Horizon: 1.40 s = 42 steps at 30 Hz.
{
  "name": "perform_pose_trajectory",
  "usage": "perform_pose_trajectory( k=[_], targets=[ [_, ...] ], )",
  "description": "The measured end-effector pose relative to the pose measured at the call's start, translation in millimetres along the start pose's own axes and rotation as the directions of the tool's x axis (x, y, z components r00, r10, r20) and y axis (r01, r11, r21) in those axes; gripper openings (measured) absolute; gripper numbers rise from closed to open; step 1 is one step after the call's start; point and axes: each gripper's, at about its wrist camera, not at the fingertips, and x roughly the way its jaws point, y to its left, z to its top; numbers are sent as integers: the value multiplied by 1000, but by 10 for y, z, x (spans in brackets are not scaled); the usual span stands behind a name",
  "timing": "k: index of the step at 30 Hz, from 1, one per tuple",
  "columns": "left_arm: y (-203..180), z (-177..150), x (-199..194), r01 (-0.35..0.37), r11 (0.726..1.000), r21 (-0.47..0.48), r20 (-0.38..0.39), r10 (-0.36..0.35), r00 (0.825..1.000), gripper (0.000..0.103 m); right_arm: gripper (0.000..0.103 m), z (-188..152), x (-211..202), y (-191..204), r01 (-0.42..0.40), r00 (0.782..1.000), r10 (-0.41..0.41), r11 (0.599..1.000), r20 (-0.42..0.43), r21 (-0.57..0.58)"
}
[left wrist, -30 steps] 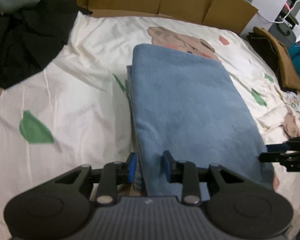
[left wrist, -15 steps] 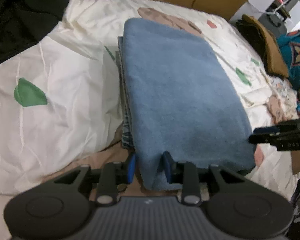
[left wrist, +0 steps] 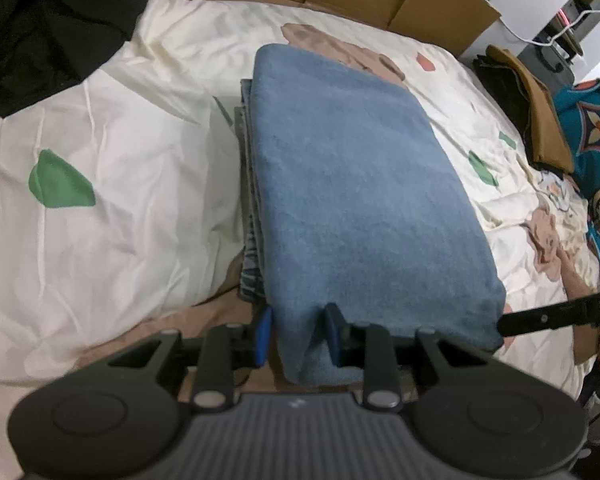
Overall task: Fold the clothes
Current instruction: 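Close the left tool on the stack edge while the right tool closes on it too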
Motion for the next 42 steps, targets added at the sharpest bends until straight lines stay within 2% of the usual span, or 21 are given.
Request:
perform_pose_trajectory(
  k=[1, 12, 13, 14, 16, 19, 21, 25, 26, 28, 31, 35, 36, 38, 42],
  targets=[
    [-1, -2, 1, 0, 1000, 1, 0, 0, 1000, 29, 63, -9, 35, -37, -15, 1000, 15, 1000, -2, 21],
    [25, -33, 8, 16, 1000, -12, -6, -16, 1000, 30, 66, -84, 438, -286, -182, 981, 190, 968, -31, 172],
    [23, -36, 10, 15, 1000, -10, -7, -15, 1000, 30, 62, -92, 470, -314, -197, 978, 207, 960, -30, 200],
    [25, -35, 12, 15, 1000, -13, -8, -15, 1000, 30, 48, -104, 492, -322, -212, 974, 224, 953, -33, 215],
    [28, -28, 20, 14, 1000, -17, -11, -15, 1000, 30, 30, -123, 522, -322, -229, 969, 245, 946, -43, 228],
    [19, -22, 31, 9, 1000, -13, -16, -10, 1000, 31, 22, -120, 524, -307, -242, 965, 258, 947, -51, 212],
    [21, -22, 29, 10, 1000, -11, -17, -10, 1000, 32, 22, -111, 516, -297, -253, 962, 268, 947, -52, 198],
    [37, -26, 16, 12, 1000, -11, -25, -12, 1000, 32, 30, -96, 514, -236, -216, 969, 233, 961, -84, 172],
    [41, -21, 7, 14, 1000, -13, -25, -14, 1000, 31, 41, -95, 493, -219, -211, 969, 228, 965, -99, 156],
    [48, 2, -17, 10, 1000, -19, -20, -10, 1000, 30, 49, -101, 436, -154, -181, 973, 193, 978, -125, 98],
    [76, 60, -71, 7, 999, -37, 6, -7, 1000, 30, 49, -102, 287, -144, -143, 981, 147, 989, -130, 40],
    [128, 153, -129, 24, 997, -78, 49, -20, 999, 40, 50, 0, 59, -183, -107, 991, 108, 994, -81, 10],
    [130, 175, -127, 26, 996, -85, 57, -21, 998, 45, 51, 36, 5, -182, -100, 993, 100, 995, -67, -2],
    [111, 212, -94, 20, 996, -81, 62, -15, 998, 49, 57, 119, -84, -190, -84, 996, 82, 996, -40, -28],
    [98, 282, 29, 36, 995, -95, 63, -30, 998, 52, 62, 328, -227, -257, -49, 999, 51, 997, 20, -56]
  ],
)
